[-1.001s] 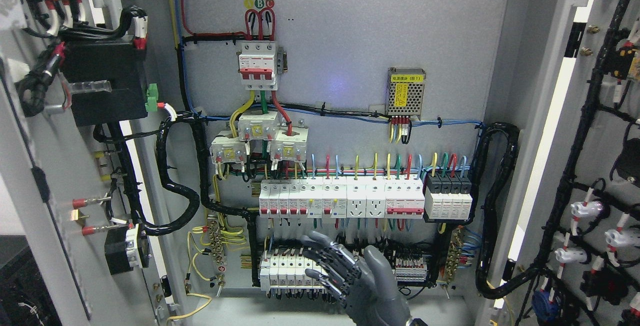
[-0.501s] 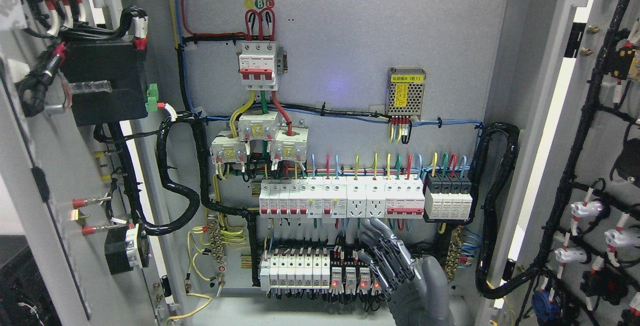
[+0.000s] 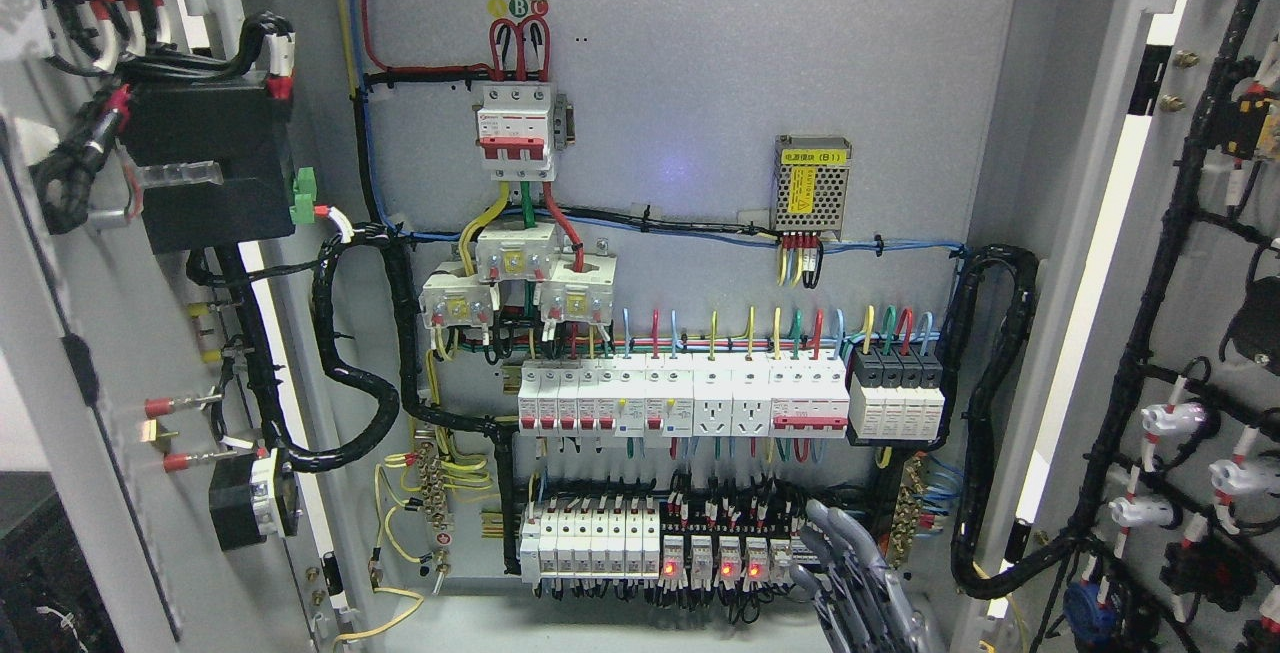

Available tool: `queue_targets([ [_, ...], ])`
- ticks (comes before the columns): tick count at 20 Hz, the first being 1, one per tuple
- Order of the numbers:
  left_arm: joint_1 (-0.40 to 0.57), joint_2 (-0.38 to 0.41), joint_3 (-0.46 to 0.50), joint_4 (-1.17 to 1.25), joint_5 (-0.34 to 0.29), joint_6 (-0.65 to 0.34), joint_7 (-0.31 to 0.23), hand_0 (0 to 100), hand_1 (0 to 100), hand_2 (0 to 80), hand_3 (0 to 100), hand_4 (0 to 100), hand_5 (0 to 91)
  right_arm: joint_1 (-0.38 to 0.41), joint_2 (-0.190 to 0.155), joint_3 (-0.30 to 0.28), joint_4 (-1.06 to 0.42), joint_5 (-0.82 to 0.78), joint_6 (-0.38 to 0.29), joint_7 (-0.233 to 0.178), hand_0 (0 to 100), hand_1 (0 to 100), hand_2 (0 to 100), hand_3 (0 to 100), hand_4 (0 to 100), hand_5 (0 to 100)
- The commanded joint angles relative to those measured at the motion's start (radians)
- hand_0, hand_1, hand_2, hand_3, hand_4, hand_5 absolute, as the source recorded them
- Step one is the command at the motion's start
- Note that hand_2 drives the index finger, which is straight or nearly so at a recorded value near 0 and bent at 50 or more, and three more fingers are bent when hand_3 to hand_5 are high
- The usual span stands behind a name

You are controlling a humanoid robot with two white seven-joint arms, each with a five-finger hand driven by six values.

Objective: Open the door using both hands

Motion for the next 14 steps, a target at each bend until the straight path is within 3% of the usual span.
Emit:
queue_targets([
  [1,-0.002,0.038,-0.071,-0.419,-0.007,-0.152,-0.010,0,0,0.0,0,0,0.0,0.105,-0.029,-0.049,-0.039,0.001,-0.132,0.002,0,0,0,0,0,0],
  [5,-0.009,0.043,-0.045,-0.423,-0.039,-0.362,-0.007,0,0,0.0,0,0,0.0,0.111,-0.028,-0.166,-0.041,0.001,-0.209,0.003,0,0,0,0,0,0],
  [8,-0.011,0.055,-0.015,-0.420,-0.128,-0.508,0.001,0,0,0.0,0,0,0.0,0.117,-0.028,-0.218,-0.041,0.001,-0.244,0.003,0,0,0,0,0,0],
  [14,-0.064,0.049,0.062,-0.426,-0.160,-0.700,0.003,0,0,0.0,0,0,0.0,0.119,-0.025,-0.322,-0.042,0.000,-0.260,0.003,0,0,0,0,0,0],
])
